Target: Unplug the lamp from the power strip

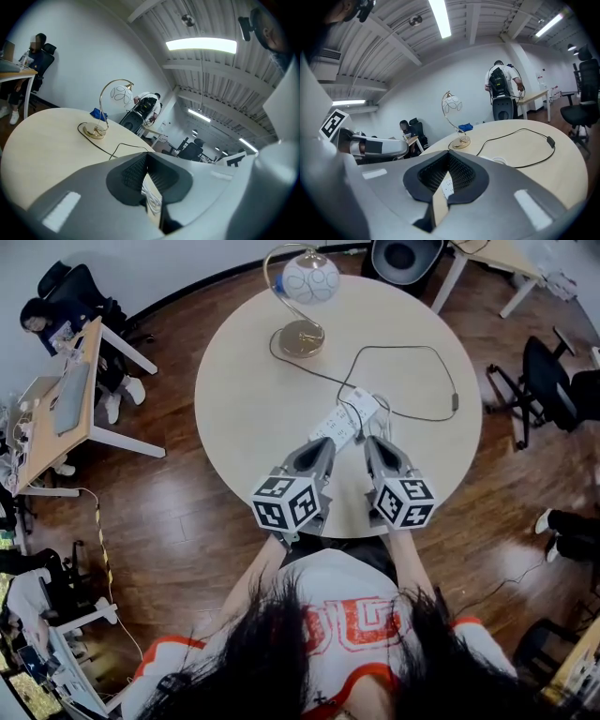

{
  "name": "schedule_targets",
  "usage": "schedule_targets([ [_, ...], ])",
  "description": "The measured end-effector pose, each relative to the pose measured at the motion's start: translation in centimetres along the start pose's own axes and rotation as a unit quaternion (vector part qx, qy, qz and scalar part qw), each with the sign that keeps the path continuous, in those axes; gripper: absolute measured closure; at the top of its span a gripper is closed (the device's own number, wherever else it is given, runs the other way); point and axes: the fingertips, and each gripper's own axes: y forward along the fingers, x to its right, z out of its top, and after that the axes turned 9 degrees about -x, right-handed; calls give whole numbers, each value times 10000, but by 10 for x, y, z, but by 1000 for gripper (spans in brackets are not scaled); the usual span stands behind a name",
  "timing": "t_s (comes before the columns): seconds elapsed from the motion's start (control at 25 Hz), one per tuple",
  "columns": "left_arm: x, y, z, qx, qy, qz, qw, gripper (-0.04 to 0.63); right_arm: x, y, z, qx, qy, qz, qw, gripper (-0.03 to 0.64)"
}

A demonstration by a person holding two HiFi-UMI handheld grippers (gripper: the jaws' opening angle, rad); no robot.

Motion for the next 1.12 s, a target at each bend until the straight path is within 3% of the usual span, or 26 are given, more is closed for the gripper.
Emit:
schedule_targets([
  [1.12,-3,4,-8,-91,24,151,9998,595,4,7,-5,-253,-307,-61,9992,617],
])
